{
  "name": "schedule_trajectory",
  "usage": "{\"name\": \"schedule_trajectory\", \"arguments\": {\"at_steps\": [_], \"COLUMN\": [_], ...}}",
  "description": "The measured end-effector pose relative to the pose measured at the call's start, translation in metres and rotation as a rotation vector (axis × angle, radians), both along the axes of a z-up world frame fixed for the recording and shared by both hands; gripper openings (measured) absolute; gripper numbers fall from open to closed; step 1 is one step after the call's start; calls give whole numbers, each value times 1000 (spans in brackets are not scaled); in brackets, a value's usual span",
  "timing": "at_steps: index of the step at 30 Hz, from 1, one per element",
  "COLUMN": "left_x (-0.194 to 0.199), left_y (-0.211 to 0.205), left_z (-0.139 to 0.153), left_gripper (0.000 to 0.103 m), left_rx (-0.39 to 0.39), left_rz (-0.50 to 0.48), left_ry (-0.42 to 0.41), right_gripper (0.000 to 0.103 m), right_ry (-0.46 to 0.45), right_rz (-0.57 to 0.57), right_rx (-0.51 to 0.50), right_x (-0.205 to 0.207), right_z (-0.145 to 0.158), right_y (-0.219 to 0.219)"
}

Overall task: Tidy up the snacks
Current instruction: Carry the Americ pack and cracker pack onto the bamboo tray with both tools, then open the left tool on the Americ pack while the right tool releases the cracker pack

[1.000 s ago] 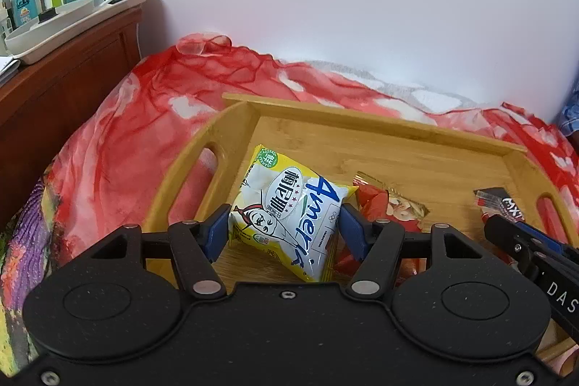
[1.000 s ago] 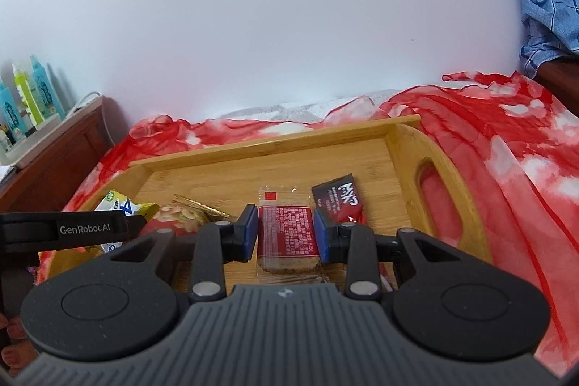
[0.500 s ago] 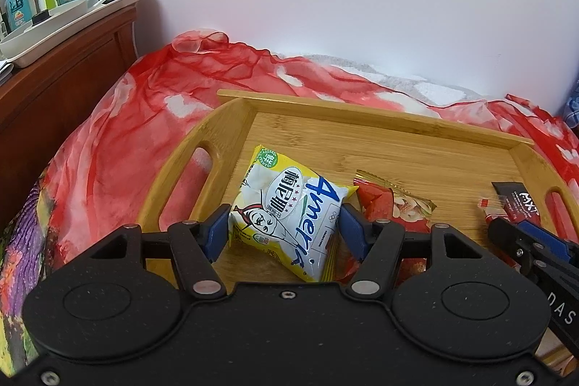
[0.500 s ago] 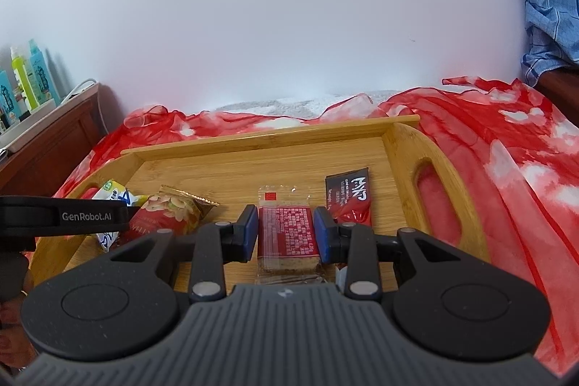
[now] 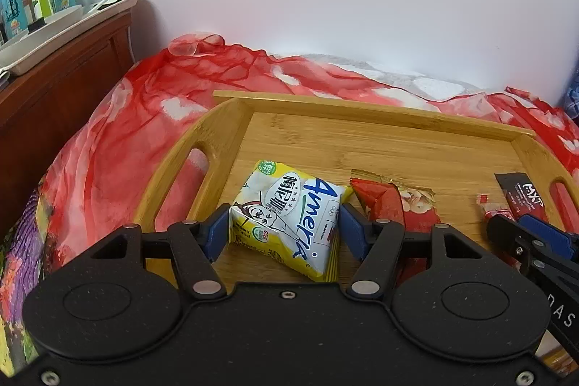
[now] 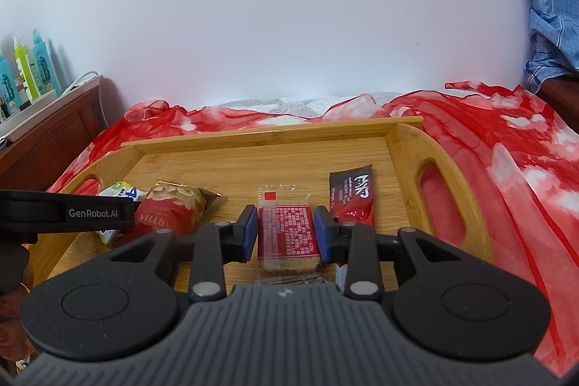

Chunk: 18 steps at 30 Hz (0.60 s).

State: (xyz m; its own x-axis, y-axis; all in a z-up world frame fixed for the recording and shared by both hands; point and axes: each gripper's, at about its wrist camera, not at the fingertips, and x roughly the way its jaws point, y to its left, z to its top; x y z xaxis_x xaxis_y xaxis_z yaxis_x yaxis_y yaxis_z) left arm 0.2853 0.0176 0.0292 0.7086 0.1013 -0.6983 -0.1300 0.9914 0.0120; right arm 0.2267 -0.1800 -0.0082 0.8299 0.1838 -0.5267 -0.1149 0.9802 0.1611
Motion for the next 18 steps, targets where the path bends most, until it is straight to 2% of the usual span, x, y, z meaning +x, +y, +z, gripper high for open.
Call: {"name": "schedule_trajectory", "arguments": {"at_steps": [18], "left_x": [0], "left_y": [-1], "left_z": [0], "left_gripper": [65], "left_rx": [6], "left_rz": [-3], "left_ry": [1], "right_gripper": [42], "right_ry": [-2], "right_rz": [13], "right_rx": [9], "right_x": [0], "right_z": [-1], "right_y": [0]}}
